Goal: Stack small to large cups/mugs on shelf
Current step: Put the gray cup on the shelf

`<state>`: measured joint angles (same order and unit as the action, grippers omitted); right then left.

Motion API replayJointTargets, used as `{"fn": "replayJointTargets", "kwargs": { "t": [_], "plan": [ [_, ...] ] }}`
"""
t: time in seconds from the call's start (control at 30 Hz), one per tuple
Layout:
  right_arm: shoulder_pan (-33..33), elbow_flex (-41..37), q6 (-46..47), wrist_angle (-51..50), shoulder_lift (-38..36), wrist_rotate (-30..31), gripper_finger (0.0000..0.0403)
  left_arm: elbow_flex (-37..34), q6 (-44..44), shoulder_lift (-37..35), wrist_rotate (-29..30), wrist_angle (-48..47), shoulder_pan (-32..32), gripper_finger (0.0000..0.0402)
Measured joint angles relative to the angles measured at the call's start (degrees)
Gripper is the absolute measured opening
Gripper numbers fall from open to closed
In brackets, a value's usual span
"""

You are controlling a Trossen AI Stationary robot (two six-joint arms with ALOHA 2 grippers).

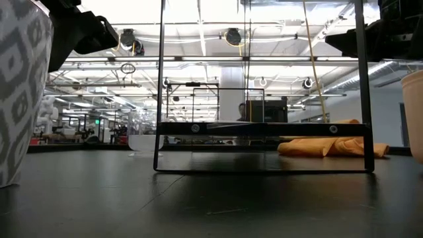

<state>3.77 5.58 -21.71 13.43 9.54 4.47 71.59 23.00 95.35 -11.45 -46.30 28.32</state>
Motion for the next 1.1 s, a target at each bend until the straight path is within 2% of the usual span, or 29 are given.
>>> {"fn": "replayJointTargets", "kwargs": {
  "t": [0.6,0.73,1.1],
  "plan": [
    [0.00,0.00,0.00,0.00,0.02,0.00,0.0000,-0.07,-1.91,3.92,1.01,0.46,0.26,0.0231],
    [0.00,-0.01,0.00,0.00,0.02,0.00,0.0000,-0.07,-3.83,3.92,1.03,0.95,0.26,0.0198],
    [0.00,0.01,0.00,0.00,0.02,0.02,0.0000,-0.07,-4.88,3.92,0.11,3.24,0.11,0.0055]
  ]
}}
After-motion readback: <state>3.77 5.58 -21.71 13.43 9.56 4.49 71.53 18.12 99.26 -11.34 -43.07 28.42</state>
